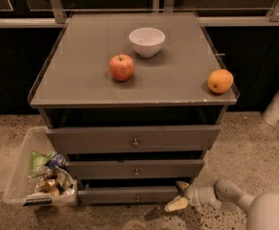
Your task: Open bottom drawer
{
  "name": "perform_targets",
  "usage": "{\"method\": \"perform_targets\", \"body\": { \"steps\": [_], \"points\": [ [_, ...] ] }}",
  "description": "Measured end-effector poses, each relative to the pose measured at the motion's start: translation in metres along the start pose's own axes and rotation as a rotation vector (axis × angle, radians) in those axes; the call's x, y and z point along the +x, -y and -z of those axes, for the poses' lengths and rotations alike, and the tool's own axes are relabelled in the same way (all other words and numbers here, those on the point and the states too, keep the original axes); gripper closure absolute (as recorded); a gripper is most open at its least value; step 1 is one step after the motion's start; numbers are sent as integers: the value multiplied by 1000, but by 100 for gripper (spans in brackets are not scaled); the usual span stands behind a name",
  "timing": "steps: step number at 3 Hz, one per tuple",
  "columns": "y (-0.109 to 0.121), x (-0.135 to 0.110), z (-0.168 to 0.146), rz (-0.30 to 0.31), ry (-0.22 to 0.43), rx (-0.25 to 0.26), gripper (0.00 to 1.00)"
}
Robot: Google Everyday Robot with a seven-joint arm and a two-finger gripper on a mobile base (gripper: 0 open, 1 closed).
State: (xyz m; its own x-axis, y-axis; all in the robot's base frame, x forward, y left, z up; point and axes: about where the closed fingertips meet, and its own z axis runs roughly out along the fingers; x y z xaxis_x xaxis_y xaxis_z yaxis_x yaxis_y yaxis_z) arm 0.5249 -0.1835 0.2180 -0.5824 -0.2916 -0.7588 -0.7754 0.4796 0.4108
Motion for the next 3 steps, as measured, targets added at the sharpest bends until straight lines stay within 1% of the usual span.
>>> {"method": "perform_targets", "body": {
  "steps": [1, 2, 3],
  "points": [
    [-9, 8, 6, -54, -2, 1, 0],
    [-9, 8, 6, -54, -2, 1, 0],
    [-8, 1, 4, -38, 10, -5, 0]
  ]
}}
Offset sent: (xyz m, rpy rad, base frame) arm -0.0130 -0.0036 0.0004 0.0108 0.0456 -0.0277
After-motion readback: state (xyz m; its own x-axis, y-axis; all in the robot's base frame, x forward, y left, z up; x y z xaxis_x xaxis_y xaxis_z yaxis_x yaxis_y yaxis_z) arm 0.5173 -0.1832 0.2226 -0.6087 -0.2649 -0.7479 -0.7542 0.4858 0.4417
